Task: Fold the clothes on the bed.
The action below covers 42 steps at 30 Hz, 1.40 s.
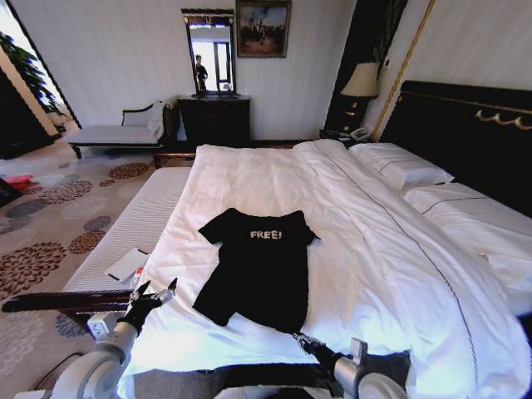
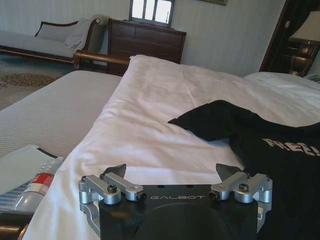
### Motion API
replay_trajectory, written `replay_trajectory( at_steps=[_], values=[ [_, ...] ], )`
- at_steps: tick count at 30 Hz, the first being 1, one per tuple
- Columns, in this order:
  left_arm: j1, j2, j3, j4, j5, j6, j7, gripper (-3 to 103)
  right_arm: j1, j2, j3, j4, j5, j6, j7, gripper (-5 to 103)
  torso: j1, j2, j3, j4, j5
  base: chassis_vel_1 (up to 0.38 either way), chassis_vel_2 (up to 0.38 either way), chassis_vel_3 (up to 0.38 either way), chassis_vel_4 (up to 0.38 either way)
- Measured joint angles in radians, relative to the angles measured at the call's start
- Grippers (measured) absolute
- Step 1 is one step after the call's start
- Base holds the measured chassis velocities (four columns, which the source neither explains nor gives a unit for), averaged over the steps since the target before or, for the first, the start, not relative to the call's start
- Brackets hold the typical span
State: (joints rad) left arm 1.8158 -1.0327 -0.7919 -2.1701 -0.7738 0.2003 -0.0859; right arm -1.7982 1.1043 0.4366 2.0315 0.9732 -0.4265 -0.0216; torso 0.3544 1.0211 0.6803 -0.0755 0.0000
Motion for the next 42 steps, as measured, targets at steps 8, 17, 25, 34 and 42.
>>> replay_trajectory(
  at_steps=[8, 17, 25, 34, 42],
  values=[
    [-0.004, 0.000, 0.000, 0.016, -0.003, -0.002, 0.010, 100, -0.032, -0.030, 0.049, 0.023, -0.004, 0.006, -0.001, 0, 0.000, 0.000, 0.000, 0.0000, 0.0001, 0.000, 0.000, 0.000, 0.000],
    [-0.009, -0.001, 0.009, 0.027, -0.002, -0.004, 0.019, 100, -0.067, -0.090, 0.136, 0.025, -0.002, 0.021, -0.002, 0, 0.000, 0.000, 0.000, 0.0000, 0.0002, 0.000, 0.000, 0.000, 0.000],
    [-0.015, 0.007, 0.032, 0.029, 0.006, -0.005, 0.023, 100, -0.072, -0.126, 0.205, -0.035, -0.005, 0.031, -0.006, 0, 0.000, 0.000, 0.000, 0.0001, 0.0002, 0.000, 0.000, 0.000, 0.000],
    [-0.033, 0.014, 0.087, 0.039, 0.024, -0.004, 0.025, 100, -0.104, -0.149, 0.287, -0.064, 0.006, 0.044, -0.018, 0, 0.000, 0.000, 0.000, 0.0000, 0.0002, 0.000, 0.000, 0.000, 0.000],
    [-0.088, 0.025, 0.244, 0.069, 0.096, 0.001, 0.020, 100, -0.109, -0.151, 0.306, -0.062, 0.008, 0.045, -0.016, 0, 0.000, 0.000, 0.000, 0.0002, 0.0002, 0.000, 0.000, 0.000, 0.000]
  ],
)
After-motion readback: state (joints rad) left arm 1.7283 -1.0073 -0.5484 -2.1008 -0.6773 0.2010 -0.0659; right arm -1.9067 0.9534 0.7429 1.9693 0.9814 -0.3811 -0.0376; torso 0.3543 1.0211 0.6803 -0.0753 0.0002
